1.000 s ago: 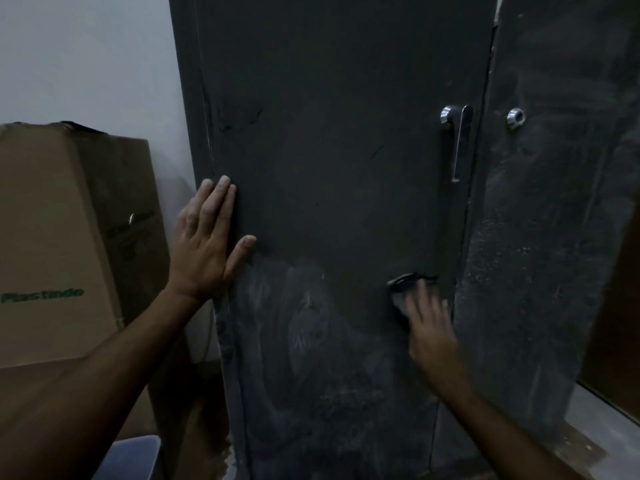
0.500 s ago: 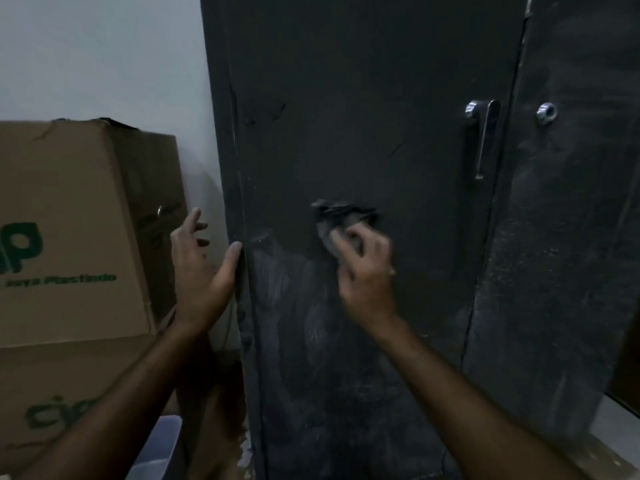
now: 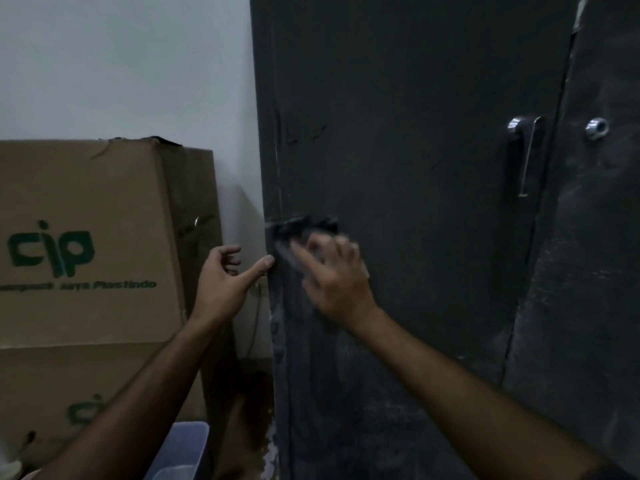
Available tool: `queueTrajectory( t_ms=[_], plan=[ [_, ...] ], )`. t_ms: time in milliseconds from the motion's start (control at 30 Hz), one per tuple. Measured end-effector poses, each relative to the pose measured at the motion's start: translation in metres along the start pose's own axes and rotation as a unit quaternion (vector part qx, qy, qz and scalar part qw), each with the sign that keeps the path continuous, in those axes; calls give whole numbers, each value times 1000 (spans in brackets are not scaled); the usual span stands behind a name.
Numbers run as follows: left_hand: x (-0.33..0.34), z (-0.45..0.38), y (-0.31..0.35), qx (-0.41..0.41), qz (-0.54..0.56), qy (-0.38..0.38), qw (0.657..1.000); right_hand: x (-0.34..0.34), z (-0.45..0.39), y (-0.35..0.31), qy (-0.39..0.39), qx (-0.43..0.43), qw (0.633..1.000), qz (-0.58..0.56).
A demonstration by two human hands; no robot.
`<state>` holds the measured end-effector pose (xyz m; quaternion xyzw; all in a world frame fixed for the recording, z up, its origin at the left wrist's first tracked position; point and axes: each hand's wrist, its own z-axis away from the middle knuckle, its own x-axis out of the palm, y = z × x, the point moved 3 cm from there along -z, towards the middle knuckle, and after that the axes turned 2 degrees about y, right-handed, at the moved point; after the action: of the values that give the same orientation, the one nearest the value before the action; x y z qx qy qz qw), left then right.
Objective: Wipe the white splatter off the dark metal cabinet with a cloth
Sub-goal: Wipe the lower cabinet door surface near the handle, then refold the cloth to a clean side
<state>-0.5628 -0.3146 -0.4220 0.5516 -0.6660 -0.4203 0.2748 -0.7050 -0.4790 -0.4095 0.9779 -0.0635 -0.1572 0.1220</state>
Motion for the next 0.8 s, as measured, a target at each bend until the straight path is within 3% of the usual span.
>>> queueTrajectory(
  t_ms=[100, 167, 233, 333, 367, 400, 500, 533, 633, 800],
  plan=[
    [1, 4, 0, 21, -1, 3, 1000, 9, 80, -17, -109, -173, 979, 10],
    [0, 5, 2, 44, -2, 1, 999, 0, 77, -7, -135, -228, 964, 14],
    [2, 9, 7, 89, -19, 0, 996, -11, 36, 6, -80, -177, 981, 13],
    [2, 25, 15, 186, -45, 37, 981, -17, -29, 17, 4, 32, 999, 13],
    [1, 32, 16, 213, -47, 50, 975, -13, -33, 12, 11, 54, 998, 14],
    [0, 41, 15, 228, -44, 58, 971, -7, -26, 3, 1, 33, 999, 12],
    [2, 67, 4, 224, -31, 57, 972, 5, 19, -25, -107, -138, 984, -42],
    [6, 75, 1, 224, -36, 56, 972, 4, 28, -28, -126, -146, 979, -70],
    [25, 101, -4, 227, -52, 69, 970, -3, 33, -27, -138, -38, 973, -179],
    [82, 137, -1, 166, -88, 57, 980, -31, 41, -17, -181, 87, 913, -355]
  ],
)
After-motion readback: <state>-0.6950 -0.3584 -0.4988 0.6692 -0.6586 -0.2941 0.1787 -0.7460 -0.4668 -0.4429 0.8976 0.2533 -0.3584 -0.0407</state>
